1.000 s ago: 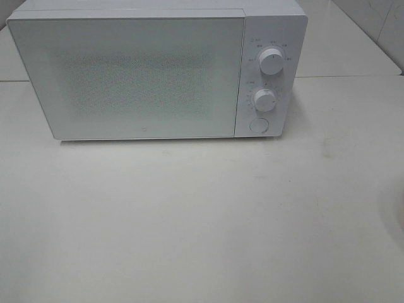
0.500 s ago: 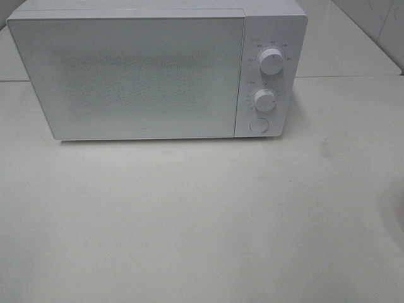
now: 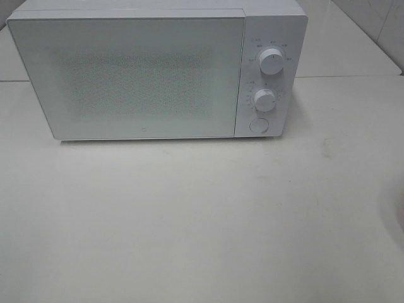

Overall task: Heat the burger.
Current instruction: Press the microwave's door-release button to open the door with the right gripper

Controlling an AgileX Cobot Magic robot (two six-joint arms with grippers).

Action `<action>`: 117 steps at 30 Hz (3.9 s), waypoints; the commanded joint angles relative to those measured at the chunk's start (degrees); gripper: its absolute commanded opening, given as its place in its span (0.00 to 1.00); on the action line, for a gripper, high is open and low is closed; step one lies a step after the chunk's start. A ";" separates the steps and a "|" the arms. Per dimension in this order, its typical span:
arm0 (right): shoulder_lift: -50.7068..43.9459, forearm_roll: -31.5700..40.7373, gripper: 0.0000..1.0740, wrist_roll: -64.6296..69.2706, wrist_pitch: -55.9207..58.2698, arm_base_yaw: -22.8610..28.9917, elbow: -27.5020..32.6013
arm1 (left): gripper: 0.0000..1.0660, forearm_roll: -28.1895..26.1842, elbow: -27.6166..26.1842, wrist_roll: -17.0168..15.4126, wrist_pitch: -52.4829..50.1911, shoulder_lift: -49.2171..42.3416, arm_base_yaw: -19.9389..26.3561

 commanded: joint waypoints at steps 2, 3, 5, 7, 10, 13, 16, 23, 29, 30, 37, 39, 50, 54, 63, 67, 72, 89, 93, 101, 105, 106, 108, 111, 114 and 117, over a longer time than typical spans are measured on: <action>2.75 0.11 0.70 0.17 -4.81 -0.17 -0.46 | 0.84 -0.23 0.17 0.00 -0.17 -1.15 0.29; 2.75 0.11 0.70 0.17 -4.81 -0.17 -0.46 | 0.84 -0.23 0.17 0.00 -0.17 -1.15 0.29; 5.04 0.11 0.70 0.17 -8.08 -0.17 -0.46 | 0.84 -0.23 0.17 0.00 -0.17 -1.15 0.29; 6.53 0.11 0.70 0.17 -10.54 -0.17 -0.46 | 0.84 -0.23 0.17 0.00 -0.17 -1.15 0.29; 9.00 0.11 0.70 0.17 -14.15 -0.17 -0.46 | 0.84 -0.23 0.17 0.00 -0.17 -1.15 0.29; 11.29 0.11 0.70 0.17 -17.25 -0.17 -0.46 | 0.84 -0.23 0.17 0.00 -0.17 -1.15 0.29; 13.58 0.11 0.70 0.17 -20.05 -0.17 -0.46 | 0.84 -0.23 0.17 0.00 -0.17 -1.15 0.29; 19.37 0.11 0.70 0.17 -26.53 -0.17 -0.46 | 0.84 -0.23 0.17 0.00 -0.17 -1.15 0.29; 24.29 0.11 0.70 0.17 -32.43 -0.17 -0.46 | 0.84 -0.23 0.17 0.00 -0.17 -1.15 0.29; 25.10 0.11 0.70 0.17 -33.40 -0.17 -0.46 | 0.84 -0.23 0.17 0.00 -0.17 -1.15 0.29; 30.08 0.11 0.70 -0.06 -45.84 -0.17 2.92 | 0.84 -0.23 0.17 0.00 -0.17 -1.15 0.29; 32.20 0.63 0.70 -0.23 -52.14 -0.17 5.50 | 0.84 -0.23 0.17 0.00 -0.17 -1.15 0.29; 38.73 15.64 0.70 -10.08 -70.36 0.86 13.12 | 0.84 -0.23 0.17 0.00 -0.17 -1.15 0.29; 40.68 21.43 0.70 -15.18 -76.38 5.21 15.07 | 0.84 -0.23 0.17 0.00 -0.17 -1.15 0.29; 47.67 34.89 0.70 -22.63 -87.09 15.93 15.87 | 0.84 -0.23 0.17 0.00 -0.17 -1.15 0.29; 52.48 44.52 0.70 -26.18 -94.60 23.03 15.81 | 0.84 -0.23 0.17 0.00 -0.17 -1.15 0.29; 55.86 50.31 0.70 -27.22 -99.98 28.71 15.76 | 0.84 -0.23 0.17 0.00 -0.17 -1.15 0.29; 68.93 63.14 0.70 -27.27 -106.17 41.77 8.65 | 0.84 -0.23 0.17 0.00 -0.17 -1.15 0.29; 72.25 63.08 0.70 -27.27 -105.83 41.77 6.42 | 0.84 -0.23 0.17 0.00 -0.17 -1.15 0.29; 74.08 62.68 0.70 -27.27 -105.20 41.77 5.10 | 0.84 -0.23 0.17 0.00 -0.17 -1.15 0.29; 74.08 62.68 0.70 -25.55 -105.08 41.77 5.10 | 0.84 -0.23 0.17 0.00 -0.17 -1.15 0.29; 74.08 62.68 0.70 -25.55 -105.08 41.77 5.10 | 0.84 -0.23 0.17 0.00 -0.17 -1.15 0.29; 74.08 62.68 0.70 -22.52 -105.02 41.77 5.10 | 0.84 -0.23 0.17 0.00 -0.17 -1.15 0.29; 74.08 62.68 0.70 -15.53 -105.02 41.77 5.10 | 0.84 -0.23 0.17 0.00 -0.17 -1.15 0.29; 74.08 62.68 0.70 -5.44 -105.02 41.77 5.10 | 0.84 -0.23 0.17 0.00 -0.17 -1.15 0.29; 74.08 62.68 0.69 6.36 -105.02 41.77 5.10 | 0.84 -0.23 0.17 0.00 -0.17 -1.15 0.29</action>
